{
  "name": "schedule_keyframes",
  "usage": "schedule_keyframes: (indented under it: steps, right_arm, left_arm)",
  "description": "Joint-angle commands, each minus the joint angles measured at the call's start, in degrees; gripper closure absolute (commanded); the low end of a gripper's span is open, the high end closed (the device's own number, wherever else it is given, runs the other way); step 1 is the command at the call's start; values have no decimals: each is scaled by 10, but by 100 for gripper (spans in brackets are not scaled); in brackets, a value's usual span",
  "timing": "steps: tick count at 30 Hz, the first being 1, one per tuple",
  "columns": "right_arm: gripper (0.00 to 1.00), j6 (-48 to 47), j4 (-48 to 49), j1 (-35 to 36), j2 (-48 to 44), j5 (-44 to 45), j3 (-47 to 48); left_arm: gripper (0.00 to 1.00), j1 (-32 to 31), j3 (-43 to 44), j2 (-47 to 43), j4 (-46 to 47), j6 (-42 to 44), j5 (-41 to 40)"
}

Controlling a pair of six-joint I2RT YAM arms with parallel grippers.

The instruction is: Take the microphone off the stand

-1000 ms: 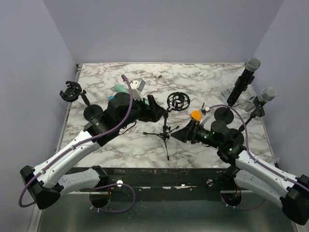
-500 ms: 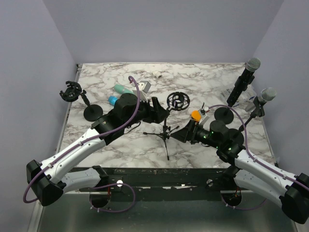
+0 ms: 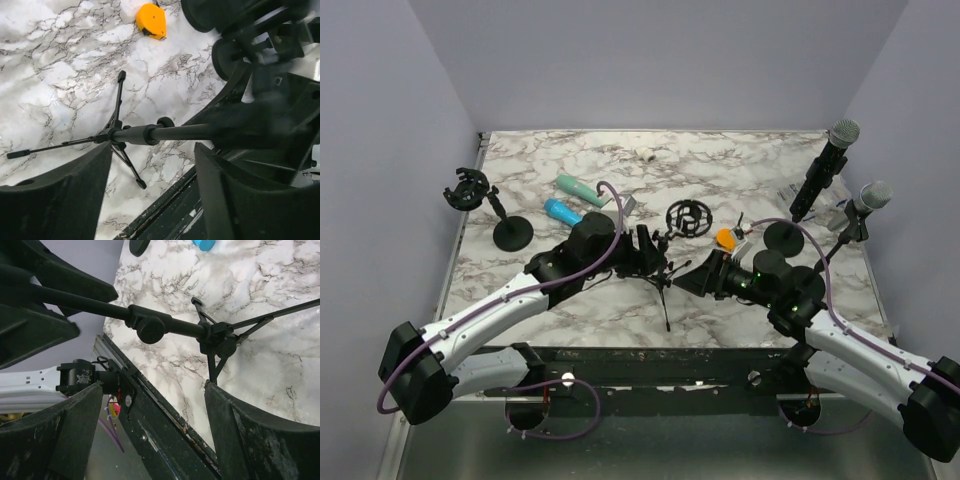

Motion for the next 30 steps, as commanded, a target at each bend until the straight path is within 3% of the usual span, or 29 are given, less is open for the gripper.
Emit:
schedule_keyframes:
  steps: [1, 4, 7, 15, 19, 24, 30]
  right_arm:
    - [16, 6, 5, -2, -3, 1, -10]
    - [16, 7, 6, -1, -3, 0, -8]
    - [16, 7, 6, -1, -1, 0, -6]
    - [17, 9, 15, -1, -4, 5, -9]
    - [24, -55, 25, -1, 10, -4, 5]
    - [23, -148, 0, 30, 29, 78, 33]
    - [22, -183, -1, 155, 98, 278, 59]
  left_arm:
    - [26, 3, 8, -46, 23, 7, 30]
    - [10, 4, 24, -75, 12, 12, 44]
    - [5, 4, 47, -89, 0, 15, 56]
    - [3, 6, 88, -96, -43, 27, 27]
    - [3, 9, 97, -104, -77, 41, 13]
    - [3, 13, 135, -119, -148, 98, -15]
    - [3, 20, 233, -121, -226, 198, -98]
